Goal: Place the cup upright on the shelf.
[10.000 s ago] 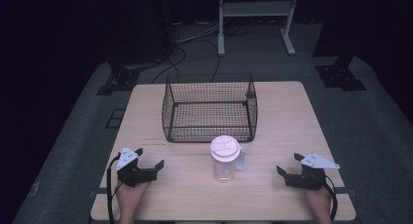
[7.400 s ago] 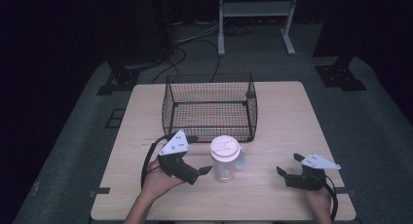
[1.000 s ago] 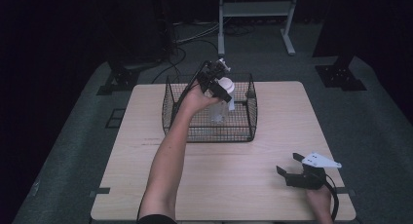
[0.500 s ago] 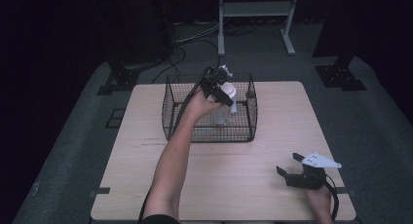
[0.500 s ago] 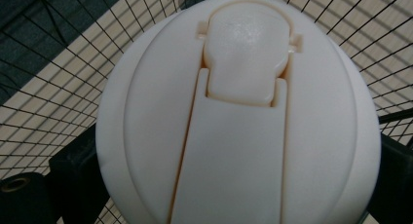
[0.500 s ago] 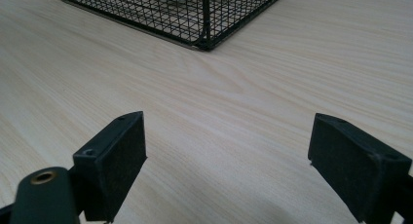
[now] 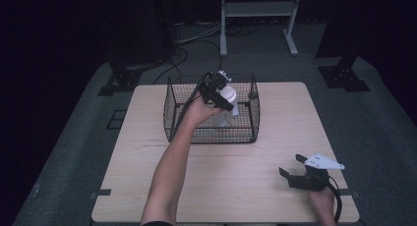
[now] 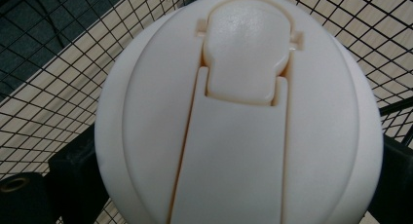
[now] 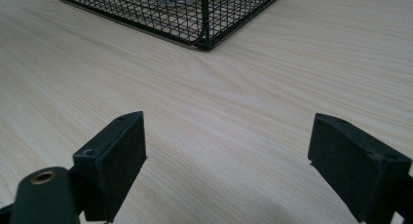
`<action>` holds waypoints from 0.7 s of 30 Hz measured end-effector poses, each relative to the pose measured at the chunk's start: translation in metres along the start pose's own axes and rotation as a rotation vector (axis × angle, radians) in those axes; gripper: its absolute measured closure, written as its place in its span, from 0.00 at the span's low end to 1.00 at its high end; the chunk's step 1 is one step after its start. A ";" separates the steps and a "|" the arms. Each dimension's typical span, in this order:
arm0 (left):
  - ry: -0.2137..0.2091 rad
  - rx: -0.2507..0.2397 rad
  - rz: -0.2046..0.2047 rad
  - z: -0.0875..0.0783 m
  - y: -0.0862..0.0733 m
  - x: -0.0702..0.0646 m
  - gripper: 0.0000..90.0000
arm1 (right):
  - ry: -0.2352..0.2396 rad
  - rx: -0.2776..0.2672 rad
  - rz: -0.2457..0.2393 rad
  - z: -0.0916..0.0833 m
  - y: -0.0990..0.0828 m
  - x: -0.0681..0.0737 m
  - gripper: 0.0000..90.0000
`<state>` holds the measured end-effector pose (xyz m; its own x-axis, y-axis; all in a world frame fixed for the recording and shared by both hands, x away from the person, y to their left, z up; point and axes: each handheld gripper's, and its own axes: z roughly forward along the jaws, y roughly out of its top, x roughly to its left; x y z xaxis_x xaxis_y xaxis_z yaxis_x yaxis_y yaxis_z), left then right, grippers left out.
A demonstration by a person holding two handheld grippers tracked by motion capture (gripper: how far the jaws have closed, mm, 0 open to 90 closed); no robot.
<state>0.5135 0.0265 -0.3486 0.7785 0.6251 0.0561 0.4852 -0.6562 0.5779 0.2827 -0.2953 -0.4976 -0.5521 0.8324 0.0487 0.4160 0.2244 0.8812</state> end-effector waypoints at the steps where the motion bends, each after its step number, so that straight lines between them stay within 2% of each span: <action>1: 0.000 -0.001 -0.002 0.000 0.000 0.000 0.05 | 0.000 0.000 0.001 0.000 0.000 0.000 0.14; 15: -0.005 -0.011 0.005 -0.003 -0.001 -0.001 0.05 | 0.003 0.004 0.001 0.000 0.000 0.000 0.14; 21: -0.003 -0.038 -0.006 -0.007 -0.002 0.000 0.03 | 0.002 0.009 -0.003 0.000 0.000 0.000 0.14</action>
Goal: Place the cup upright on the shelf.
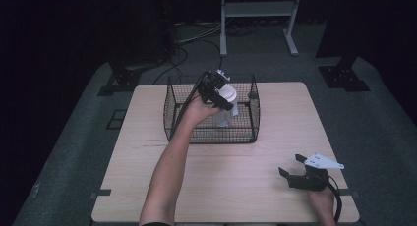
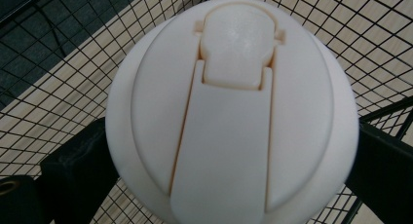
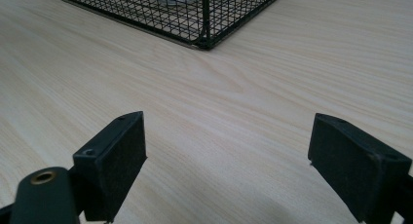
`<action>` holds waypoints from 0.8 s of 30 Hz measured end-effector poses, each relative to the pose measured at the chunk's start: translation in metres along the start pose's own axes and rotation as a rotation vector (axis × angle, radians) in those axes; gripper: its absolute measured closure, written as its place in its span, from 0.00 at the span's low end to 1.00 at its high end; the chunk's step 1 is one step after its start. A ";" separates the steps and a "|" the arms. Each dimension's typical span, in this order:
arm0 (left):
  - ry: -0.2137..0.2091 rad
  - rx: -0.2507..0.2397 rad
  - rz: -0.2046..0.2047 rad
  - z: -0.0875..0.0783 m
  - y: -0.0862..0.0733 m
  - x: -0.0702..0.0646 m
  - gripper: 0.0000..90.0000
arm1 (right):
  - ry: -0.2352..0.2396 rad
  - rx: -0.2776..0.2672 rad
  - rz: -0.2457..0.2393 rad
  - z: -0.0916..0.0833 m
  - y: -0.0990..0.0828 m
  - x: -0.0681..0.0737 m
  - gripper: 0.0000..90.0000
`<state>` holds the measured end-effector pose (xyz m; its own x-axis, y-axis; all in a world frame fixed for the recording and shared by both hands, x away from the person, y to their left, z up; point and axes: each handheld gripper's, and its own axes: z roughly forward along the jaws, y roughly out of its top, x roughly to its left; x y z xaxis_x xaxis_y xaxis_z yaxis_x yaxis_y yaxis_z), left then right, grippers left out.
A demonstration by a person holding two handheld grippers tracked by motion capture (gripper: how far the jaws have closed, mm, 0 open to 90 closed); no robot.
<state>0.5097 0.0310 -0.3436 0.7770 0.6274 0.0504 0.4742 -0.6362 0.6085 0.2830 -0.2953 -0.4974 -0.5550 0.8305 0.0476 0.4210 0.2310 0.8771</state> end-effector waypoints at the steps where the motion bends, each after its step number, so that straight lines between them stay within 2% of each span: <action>1: -0.001 0.000 0.002 -0.001 0.000 0.000 0.02 | 0.000 0.001 0.000 0.000 0.000 0.000 0.14; 12: 0.010 -0.015 0.023 -0.011 0.000 0.000 0.02 | 0.002 0.002 -0.001 0.000 0.000 0.000 0.14; 24: 0.026 -0.047 0.044 -0.031 -0.001 -0.001 0.02 | 0.005 -0.009 0.002 -0.001 -0.001 0.000 0.14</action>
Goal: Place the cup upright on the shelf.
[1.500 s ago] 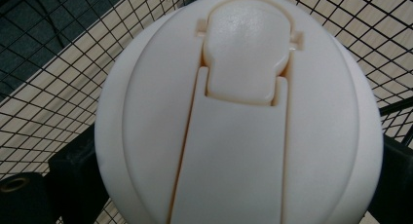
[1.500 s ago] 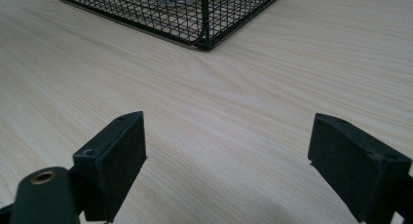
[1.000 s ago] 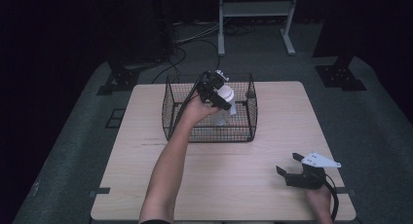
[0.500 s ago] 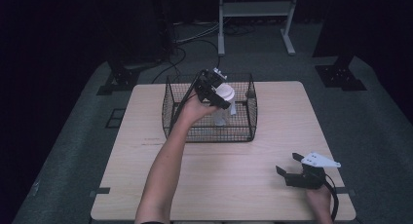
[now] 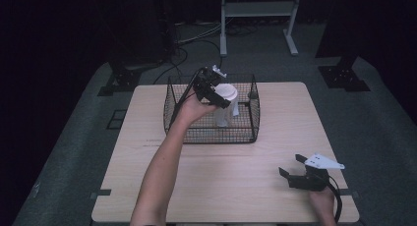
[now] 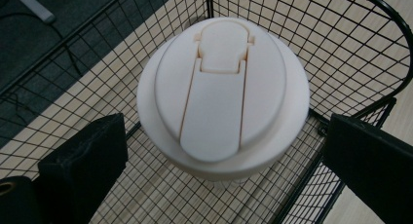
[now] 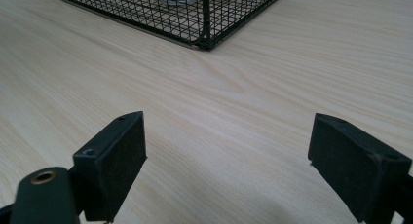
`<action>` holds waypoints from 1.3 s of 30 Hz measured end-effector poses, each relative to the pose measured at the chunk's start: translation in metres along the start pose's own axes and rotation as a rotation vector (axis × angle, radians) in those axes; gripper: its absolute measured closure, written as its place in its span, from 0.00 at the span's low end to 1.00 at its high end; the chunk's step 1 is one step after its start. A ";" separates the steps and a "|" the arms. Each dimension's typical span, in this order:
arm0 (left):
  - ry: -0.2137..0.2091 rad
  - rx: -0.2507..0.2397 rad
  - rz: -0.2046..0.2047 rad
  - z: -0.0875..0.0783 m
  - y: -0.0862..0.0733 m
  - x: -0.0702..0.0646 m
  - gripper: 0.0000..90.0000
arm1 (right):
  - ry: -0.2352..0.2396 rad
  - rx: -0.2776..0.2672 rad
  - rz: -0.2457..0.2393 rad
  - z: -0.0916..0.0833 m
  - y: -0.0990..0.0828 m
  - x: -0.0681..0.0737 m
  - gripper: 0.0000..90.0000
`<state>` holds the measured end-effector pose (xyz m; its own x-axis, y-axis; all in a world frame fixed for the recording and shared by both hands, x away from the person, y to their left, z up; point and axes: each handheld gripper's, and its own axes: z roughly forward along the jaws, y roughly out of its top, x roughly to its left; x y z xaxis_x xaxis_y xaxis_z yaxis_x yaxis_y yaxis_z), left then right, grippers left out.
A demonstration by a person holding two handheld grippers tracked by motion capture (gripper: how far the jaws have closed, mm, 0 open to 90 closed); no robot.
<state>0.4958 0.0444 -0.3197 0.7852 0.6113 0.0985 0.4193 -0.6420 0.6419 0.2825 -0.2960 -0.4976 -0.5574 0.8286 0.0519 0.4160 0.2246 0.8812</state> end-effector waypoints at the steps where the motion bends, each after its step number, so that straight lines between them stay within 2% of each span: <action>1: -0.001 -0.001 0.000 -0.003 0.000 0.000 0.02 | 0.001 -0.003 0.004 -0.001 0.000 0.000 0.14; 7: 0.008 -0.012 0.016 -0.023 -0.003 -0.001 0.02 | 0.007 -0.019 0.014 -0.002 -0.001 -0.002 0.14; 13: 0.003 -0.053 0.028 -0.038 -0.014 -0.003 0.02 | 0.006 -0.018 0.013 -0.002 -0.001 -0.002 0.14; 17: -0.019 -0.060 0.016 -0.043 -0.025 -0.003 0.02 | 0.001 -0.017 0.013 -0.002 -0.001 -0.002 0.14; 21: -0.019 -0.066 0.014 -0.049 -0.038 -0.003 0.02 | -0.008 -0.010 0.001 -0.002 -0.001 0.000 0.14; 28: -0.030 -0.112 -0.012 -0.060 -0.058 -0.002 0.02 | -0.014 -0.007 -0.001 -0.002 -0.001 0.001 0.14; 35: -0.038 -0.129 -0.007 -0.064 -0.071 -0.007 0.02 | -0.021 -0.004 -0.007 -0.002 -0.001 0.002 0.14; 39: -0.047 -0.123 0.006 -0.067 -0.076 -0.009 0.02 | -0.026 0.001 -0.010 -0.001 -0.001 0.003 0.14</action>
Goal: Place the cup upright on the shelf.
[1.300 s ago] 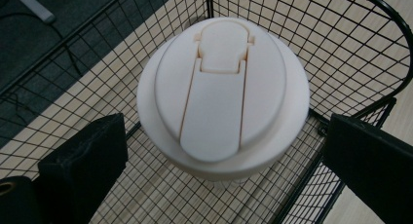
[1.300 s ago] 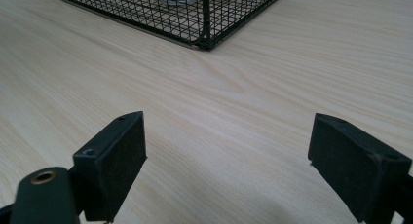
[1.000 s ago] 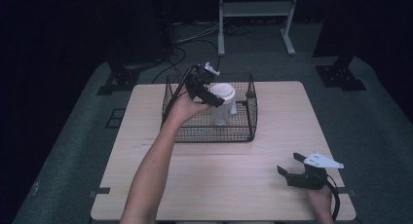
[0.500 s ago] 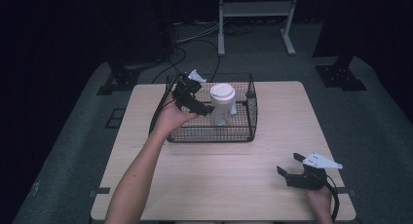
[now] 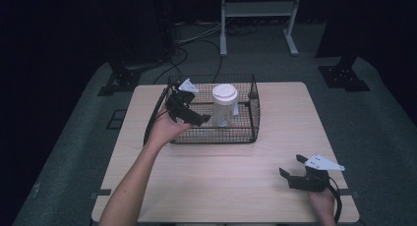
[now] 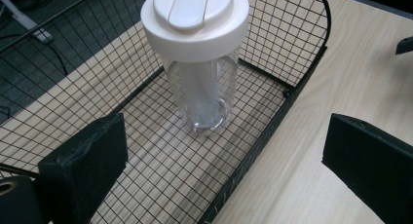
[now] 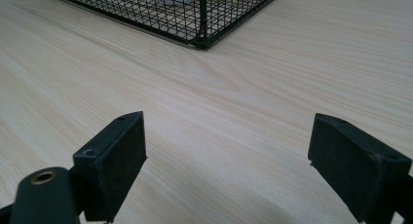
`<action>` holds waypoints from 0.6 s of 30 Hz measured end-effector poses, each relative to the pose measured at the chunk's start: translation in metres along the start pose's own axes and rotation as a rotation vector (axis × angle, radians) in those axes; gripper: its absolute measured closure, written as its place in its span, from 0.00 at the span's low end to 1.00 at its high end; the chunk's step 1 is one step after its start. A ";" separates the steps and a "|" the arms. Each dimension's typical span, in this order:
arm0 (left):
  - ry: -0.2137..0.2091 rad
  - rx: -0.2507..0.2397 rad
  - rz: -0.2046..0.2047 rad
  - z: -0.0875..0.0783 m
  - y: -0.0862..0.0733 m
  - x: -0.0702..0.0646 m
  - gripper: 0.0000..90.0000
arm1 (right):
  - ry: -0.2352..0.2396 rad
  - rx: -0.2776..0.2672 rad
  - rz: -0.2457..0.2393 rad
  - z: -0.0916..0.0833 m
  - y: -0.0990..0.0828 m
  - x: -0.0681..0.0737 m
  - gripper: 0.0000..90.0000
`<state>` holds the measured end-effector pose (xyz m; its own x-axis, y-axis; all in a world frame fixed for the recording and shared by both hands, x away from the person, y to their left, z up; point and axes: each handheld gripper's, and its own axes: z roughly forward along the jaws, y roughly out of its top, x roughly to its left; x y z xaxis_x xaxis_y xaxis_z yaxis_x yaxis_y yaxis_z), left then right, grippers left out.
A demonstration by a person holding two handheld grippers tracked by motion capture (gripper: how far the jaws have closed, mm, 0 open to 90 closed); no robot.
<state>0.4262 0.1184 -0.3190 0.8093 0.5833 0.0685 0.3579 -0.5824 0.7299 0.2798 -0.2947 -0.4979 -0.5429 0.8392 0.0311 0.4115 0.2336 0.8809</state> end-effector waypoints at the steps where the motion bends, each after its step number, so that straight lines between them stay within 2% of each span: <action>1: -0.001 -0.004 0.003 -0.001 -0.001 -0.001 0.02 | 0.000 0.001 0.000 0.000 0.000 0.000 0.14; 9: 0.000 -0.017 0.009 -0.005 -0.011 -0.005 0.02 | -0.004 0.001 -0.004 0.000 0.000 0.001 0.14; 18: -0.007 -0.047 -0.009 -0.009 -0.026 -0.009 0.02 | -0.009 0.006 -0.009 0.000 0.000 0.001 0.14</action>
<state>0.4053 0.1336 -0.3323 0.8095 0.5843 0.0576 0.3427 -0.5499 0.7617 0.2795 -0.2939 -0.4980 -0.5399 0.8415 0.0184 0.4109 0.2445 0.8783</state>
